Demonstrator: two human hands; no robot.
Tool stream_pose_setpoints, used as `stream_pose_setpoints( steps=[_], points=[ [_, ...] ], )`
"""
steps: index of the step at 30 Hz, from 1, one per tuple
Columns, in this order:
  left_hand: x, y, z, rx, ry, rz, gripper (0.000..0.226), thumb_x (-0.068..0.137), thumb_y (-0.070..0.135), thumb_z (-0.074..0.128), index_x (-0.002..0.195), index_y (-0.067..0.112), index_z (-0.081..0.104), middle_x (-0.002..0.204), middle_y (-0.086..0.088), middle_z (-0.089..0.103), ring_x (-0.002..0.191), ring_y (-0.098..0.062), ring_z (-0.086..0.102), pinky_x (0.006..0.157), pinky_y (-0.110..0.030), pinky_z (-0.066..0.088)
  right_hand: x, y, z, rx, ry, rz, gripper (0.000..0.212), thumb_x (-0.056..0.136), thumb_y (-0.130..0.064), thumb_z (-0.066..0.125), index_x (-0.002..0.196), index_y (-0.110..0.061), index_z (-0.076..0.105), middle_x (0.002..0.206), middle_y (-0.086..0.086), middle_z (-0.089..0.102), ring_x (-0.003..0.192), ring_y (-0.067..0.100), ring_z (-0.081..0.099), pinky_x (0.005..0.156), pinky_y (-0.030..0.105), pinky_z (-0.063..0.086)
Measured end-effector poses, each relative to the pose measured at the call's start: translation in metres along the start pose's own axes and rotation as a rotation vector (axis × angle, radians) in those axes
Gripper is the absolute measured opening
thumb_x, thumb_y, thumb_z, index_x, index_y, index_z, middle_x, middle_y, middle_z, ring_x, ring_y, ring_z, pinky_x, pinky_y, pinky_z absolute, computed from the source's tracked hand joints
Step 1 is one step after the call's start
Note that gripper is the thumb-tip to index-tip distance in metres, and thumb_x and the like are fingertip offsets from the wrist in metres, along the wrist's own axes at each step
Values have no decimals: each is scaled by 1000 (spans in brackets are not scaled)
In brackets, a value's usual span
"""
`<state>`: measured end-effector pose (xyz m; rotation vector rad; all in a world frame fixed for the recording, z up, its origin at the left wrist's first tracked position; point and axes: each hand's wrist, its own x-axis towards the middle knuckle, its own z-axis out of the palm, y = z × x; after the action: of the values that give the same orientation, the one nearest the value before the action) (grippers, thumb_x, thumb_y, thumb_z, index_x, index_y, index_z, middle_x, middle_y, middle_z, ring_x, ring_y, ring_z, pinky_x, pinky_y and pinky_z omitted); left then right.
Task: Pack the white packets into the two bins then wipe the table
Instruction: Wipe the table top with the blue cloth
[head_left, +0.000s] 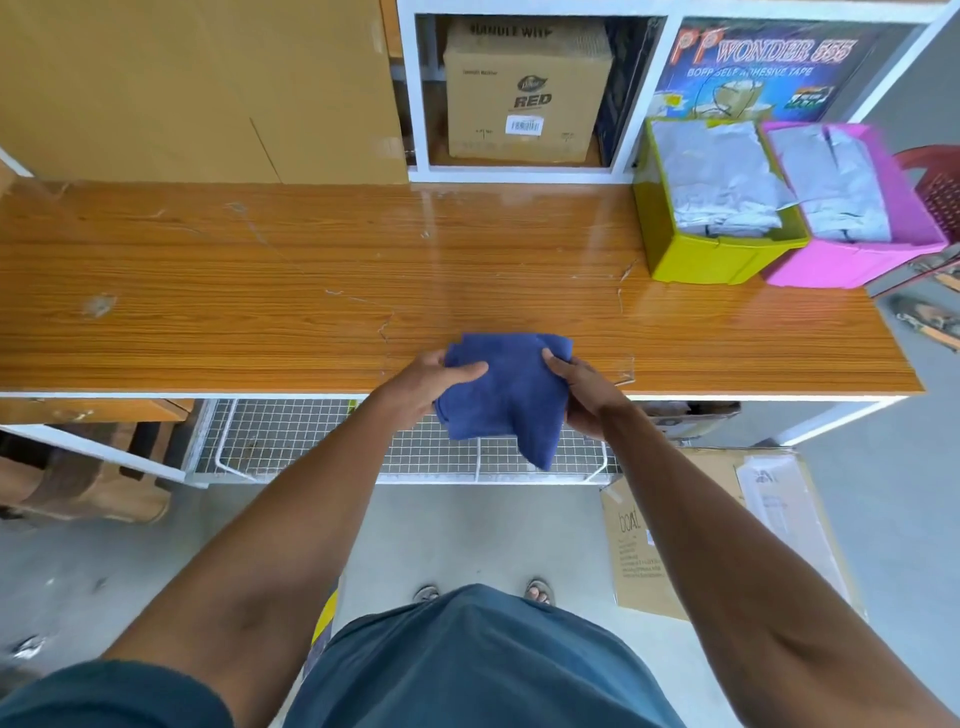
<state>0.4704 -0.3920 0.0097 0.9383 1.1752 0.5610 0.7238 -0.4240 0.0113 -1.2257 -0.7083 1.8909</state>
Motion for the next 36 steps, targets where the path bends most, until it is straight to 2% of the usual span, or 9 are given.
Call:
stream_pose_setpoints(
  steps=[3, 9, 13, 16, 20, 27, 30, 32, 36],
  points=[
    [2, -7, -1, -34, 41, -19, 68, 79, 24, 94, 138, 13, 61, 126, -5, 76, 115, -26, 74, 99, -47, 59, 8, 3, -7, -32, 83, 46, 40, 111, -31, 52, 140, -5, 60, 128, 12, 74, 119, 27, 71, 102, 44, 57],
    [14, -8, -9, -85, 182, -200, 51, 76, 16, 95, 118, -3, 72, 113, -17, 79, 105, -31, 77, 102, -50, 59, 7, 4, -15, -141, 2, 196, 31, 100, -5, 66, 132, -3, 65, 131, 11, 73, 119, 22, 70, 93, 29, 60],
    [15, -4, -11, -116, 121, -417, 51, 80, 12, 93, 122, -5, 71, 120, -15, 77, 112, -29, 74, 107, -46, 55, 9, 1, -17, -128, -14, 165, 47, 91, 16, 66, 133, -4, 62, 126, 14, 75, 115, 29, 73, 96, 38, 61],
    [10, 9, -7, -147, 111, -412, 41, 83, 2, 88, 119, -4, 70, 122, -15, 75, 111, -26, 72, 99, -38, 58, 15, -2, -21, -72, 57, 132, 59, 90, 18, 66, 141, -10, 55, 129, 19, 72, 116, 34, 72, 98, 46, 60],
    [7, 15, -4, -101, 163, -412, 30, 82, 3, 90, 105, 0, 71, 109, -9, 74, 102, -22, 71, 94, -33, 60, 17, -6, -24, -33, 108, 97, 51, 93, 19, 63, 132, -13, 55, 124, 19, 72, 114, 36, 71, 105, 49, 55],
    [4, 24, -2, -121, 96, -74, 39, 89, -7, 77, 124, 9, 74, 117, -12, 79, 108, -30, 76, 88, -43, 61, 6, -17, -22, 12, 45, -37, 47, 93, 23, 55, 125, -11, 60, 114, 12, 76, 104, 26, 74, 80, 33, 63],
    [0, 28, 0, -94, 130, 44, 31, 92, -15, 68, 109, 9, 77, 95, -10, 81, 87, -23, 78, 77, -38, 61, 1, -19, -21, 21, 29, -152, 41, 95, 22, 48, 109, -10, 70, 103, 9, 77, 98, 21, 74, 82, 33, 61],
    [-4, 30, 0, -26, 128, 99, 45, 94, -24, 51, 94, 10, 81, 87, -7, 79, 74, -16, 76, 70, -35, 59, -2, -19, -21, 11, 44, -211, 48, 98, 19, 45, 91, -13, 81, 101, 8, 80, 97, 19, 76, 85, 30, 61],
    [-14, 32, 3, 32, 115, 148, 59, 91, -29, 38, 83, 10, 82, 120, -3, 77, 110, -19, 70, 62, -20, 54, -11, -18, -24, 10, 48, -248, 58, 103, 15, 43, 73, -20, 79, 84, 5, 77, 75, 15, 72, 66, 24, 58]
  ],
)
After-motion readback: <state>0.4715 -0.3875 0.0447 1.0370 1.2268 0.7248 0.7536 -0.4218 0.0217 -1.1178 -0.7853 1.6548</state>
